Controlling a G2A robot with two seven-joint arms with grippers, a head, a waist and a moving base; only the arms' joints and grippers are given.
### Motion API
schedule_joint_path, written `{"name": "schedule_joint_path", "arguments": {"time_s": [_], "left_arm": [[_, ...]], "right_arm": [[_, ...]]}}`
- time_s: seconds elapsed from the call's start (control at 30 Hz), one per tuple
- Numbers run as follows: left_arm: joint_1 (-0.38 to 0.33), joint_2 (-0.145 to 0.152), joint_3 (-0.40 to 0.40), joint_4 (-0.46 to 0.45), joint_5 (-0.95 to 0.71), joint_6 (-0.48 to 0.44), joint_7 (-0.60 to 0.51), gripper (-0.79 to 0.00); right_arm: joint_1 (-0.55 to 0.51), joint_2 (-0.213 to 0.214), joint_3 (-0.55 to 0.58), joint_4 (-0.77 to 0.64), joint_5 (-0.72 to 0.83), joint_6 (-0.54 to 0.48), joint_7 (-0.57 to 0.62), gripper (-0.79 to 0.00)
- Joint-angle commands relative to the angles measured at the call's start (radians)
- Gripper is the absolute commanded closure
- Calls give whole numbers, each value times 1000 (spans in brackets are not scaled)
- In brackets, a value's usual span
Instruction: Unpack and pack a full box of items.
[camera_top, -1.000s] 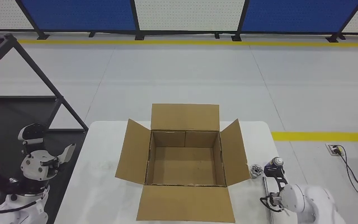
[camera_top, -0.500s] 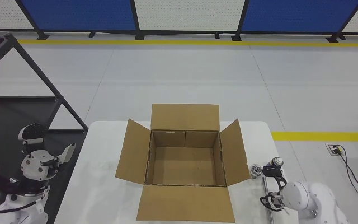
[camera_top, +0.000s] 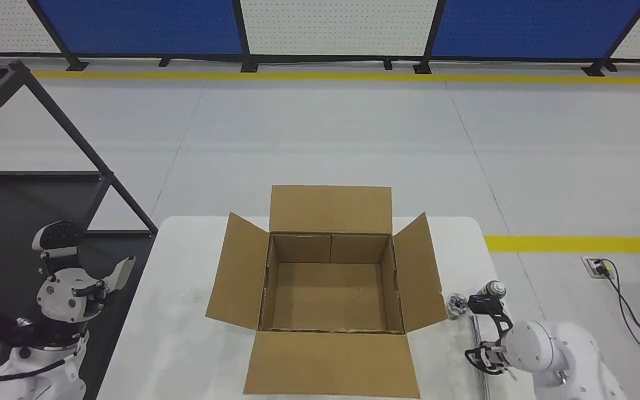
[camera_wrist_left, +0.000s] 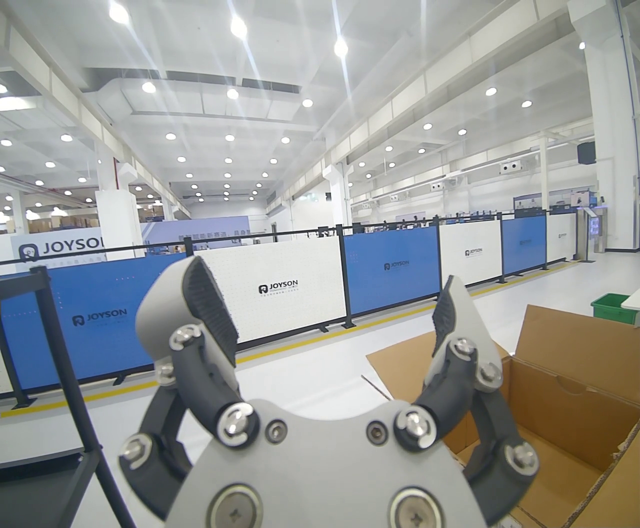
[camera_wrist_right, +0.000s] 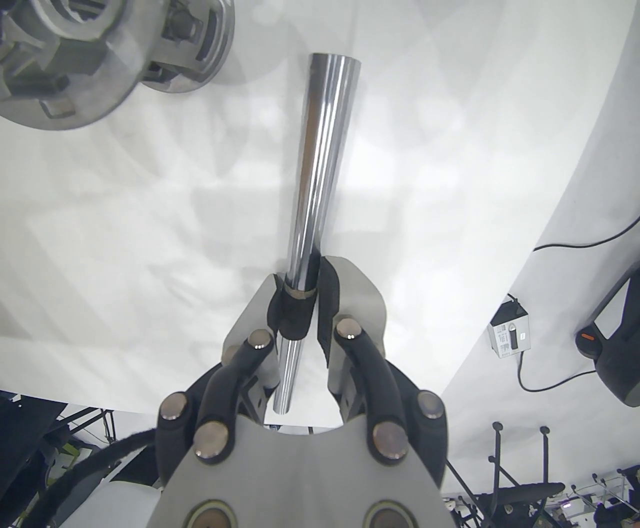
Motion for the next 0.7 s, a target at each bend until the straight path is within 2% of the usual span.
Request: {"name": "schedule_joint_path", "arguments": {"time_s": [0.0,0.03,0.3,0.67], "left_arm": [[0,0,0,0,0,0,0,-785],[0,0,0,0,0,0,0,-785],[0,0,0,0,0,0,0,-785],[0,0,0,0,0,0,0,-785]], "right_arm": [[-2,1,1,-1,2,0,-1,-28],[-4,2,4,-5,6,1,-4,0],[-77,17,91,-131,29,5,-21,0],[-312,44,398,-562,208,-84,-52,0]]}}
